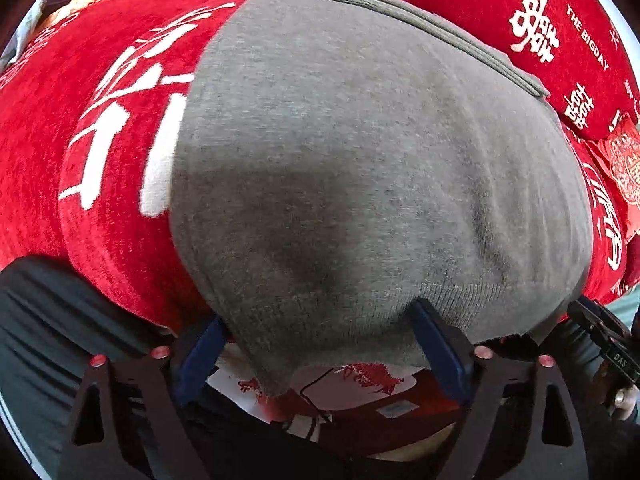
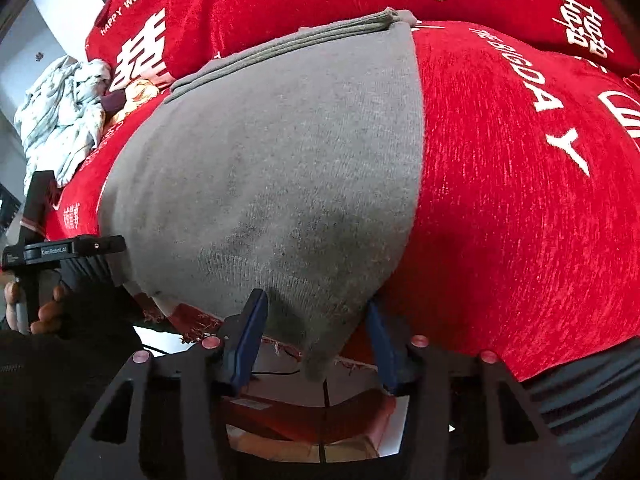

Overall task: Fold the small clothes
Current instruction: 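Close both tools on the sweater hem and lift it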

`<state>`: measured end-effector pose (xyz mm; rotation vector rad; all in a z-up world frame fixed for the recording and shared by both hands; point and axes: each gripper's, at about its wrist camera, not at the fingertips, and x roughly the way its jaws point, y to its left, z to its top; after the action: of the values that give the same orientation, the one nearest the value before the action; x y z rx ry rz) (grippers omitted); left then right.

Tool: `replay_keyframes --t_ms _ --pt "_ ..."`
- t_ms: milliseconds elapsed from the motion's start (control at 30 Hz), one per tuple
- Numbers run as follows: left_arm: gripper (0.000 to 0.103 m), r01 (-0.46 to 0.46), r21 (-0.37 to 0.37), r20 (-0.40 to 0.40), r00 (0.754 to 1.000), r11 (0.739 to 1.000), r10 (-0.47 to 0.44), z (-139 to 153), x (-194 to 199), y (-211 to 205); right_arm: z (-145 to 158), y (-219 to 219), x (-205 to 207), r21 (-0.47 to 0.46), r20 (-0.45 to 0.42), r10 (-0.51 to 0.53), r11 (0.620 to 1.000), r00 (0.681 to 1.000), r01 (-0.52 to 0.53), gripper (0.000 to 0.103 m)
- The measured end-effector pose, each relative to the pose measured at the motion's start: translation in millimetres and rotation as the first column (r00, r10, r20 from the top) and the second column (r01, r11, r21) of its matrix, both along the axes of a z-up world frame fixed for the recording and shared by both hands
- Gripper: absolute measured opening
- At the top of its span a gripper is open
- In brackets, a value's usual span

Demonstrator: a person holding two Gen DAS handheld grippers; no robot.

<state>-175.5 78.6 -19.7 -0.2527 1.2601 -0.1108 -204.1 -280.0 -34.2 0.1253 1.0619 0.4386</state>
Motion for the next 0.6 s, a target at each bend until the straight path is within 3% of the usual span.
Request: replay_keyframes --t_ms 67,233,300,367,400,467,500,567,600 --pt "0.079 -0.010 -0.013 0.004 1.000 1.000 0.010 1.0 -3.1 7.2 -3.9 1.9 -0.6 0.029 -0.030 0.020 0.999 0.999 -0.019 0.039" --pt "0.078 -0.035 -0.060 -0.007 0.999 0.998 0.034 -3.1 -7.5 19.9 -11.7 8.9 0.1 0.025 -0.062 0.021 1.000 0.998 -0.019 0.038" --pt "0.072 -0.030 -0.043 -0.007 1.000 0.999 0.030 -2.4 -7.9 17.3 -11.1 10.4 -1.6 0.015 -0.052 0.029 0.999 0.998 -0.028 0.037" --pt "0.056 -0.022 -0.035 -0.005 1.000 0.999 0.022 -0.6 -10.3 15.2 -11.5 12.1 -1.5 0.009 -0.057 0.033 0.999 0.998 -0.032 0.007" --pt "0.053 -0.020 -0.033 -0.006 1.000 0.999 0.020 0.1 -11.4 15.1 -11.1 11.6 -1.3 0.015 -0.055 0.034 0.999 0.998 -0.033 0.007" --pt "0.031 -0.015 -0.050 -0.010 1.000 0.999 0.014 0.1 -12.9 15.7 -8.4 10.3 -1.8 0.034 -0.043 0.040 0.999 0.998 -0.038 0.007" --pt "0.029 -0.016 -0.053 -0.012 1.000 0.998 0.015 0.3 -13.2 16.1 -6.7 9.5 -2.4 0.046 -0.039 0.042 0.998 0.998 -0.040 0.007" --pt "0.011 -0.011 -0.061 -0.008 1.000 0.998 0.011 2.4 -14.1 15.5 -1.6 6.3 -3.0 0.079 -0.026 0.047 0.996 0.999 -0.045 0.007" --pt "0.011 -0.008 -0.053 -0.005 1.000 0.999 0.008 4.8 -14.3 15.3 0.8 4.4 -3.7 0.092 -0.018 0.050 0.995 0.999 -0.048 0.007"
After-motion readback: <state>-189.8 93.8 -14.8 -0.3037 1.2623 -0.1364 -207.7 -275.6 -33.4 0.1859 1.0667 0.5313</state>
